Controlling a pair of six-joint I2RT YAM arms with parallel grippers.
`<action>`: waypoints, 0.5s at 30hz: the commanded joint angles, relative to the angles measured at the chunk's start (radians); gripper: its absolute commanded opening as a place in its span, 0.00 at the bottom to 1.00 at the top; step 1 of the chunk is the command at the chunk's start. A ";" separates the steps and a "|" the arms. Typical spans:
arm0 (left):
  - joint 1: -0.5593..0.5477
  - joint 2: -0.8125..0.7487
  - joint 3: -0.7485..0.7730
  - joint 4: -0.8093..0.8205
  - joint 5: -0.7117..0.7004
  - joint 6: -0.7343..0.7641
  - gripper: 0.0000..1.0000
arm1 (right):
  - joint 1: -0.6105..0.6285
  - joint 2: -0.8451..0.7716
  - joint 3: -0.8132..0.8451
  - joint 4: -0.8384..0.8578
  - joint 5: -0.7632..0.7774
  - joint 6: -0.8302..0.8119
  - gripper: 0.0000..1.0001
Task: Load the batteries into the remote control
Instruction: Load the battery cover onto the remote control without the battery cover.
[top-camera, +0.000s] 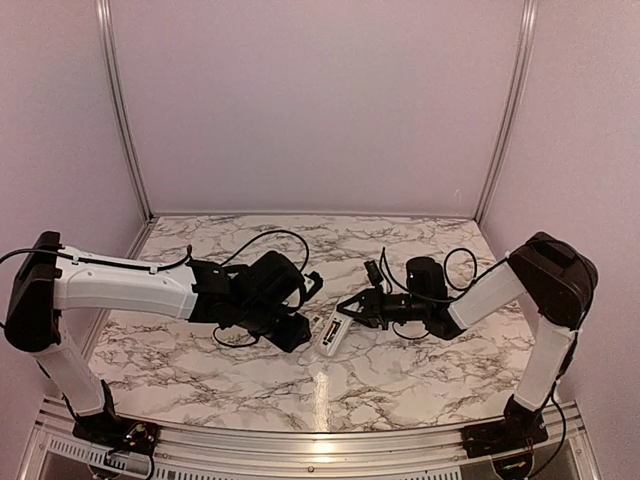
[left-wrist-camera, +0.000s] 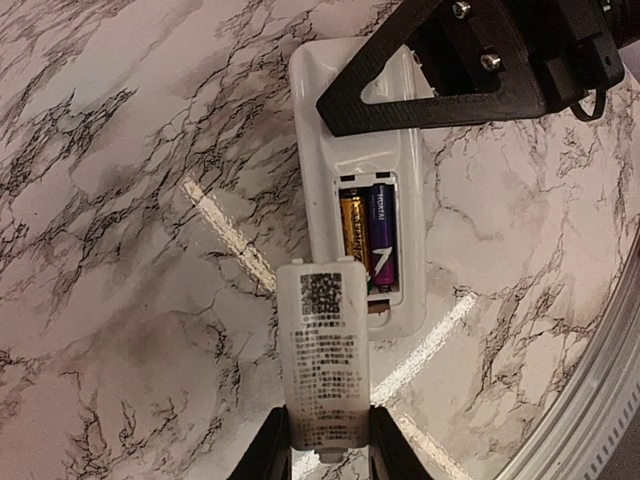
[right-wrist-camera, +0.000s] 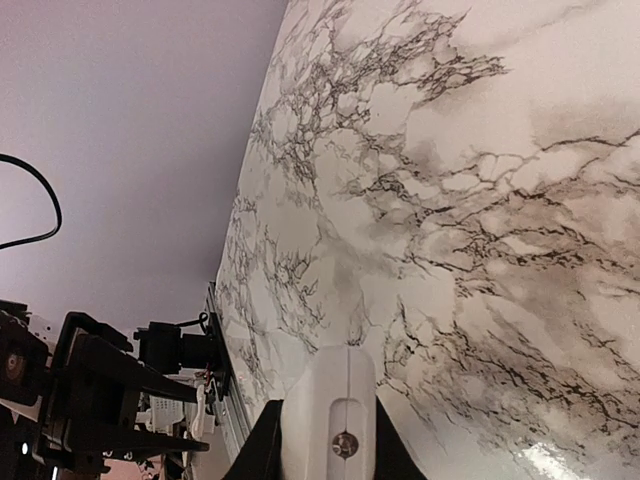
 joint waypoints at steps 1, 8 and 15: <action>-0.011 0.055 0.044 0.042 0.030 0.005 0.19 | 0.030 0.034 -0.003 0.073 0.040 0.061 0.00; -0.025 0.106 0.064 0.055 0.059 0.018 0.20 | 0.055 0.070 -0.002 0.147 0.039 0.090 0.00; -0.025 0.138 0.085 0.036 0.051 0.020 0.20 | 0.077 0.070 0.011 0.151 0.039 0.066 0.00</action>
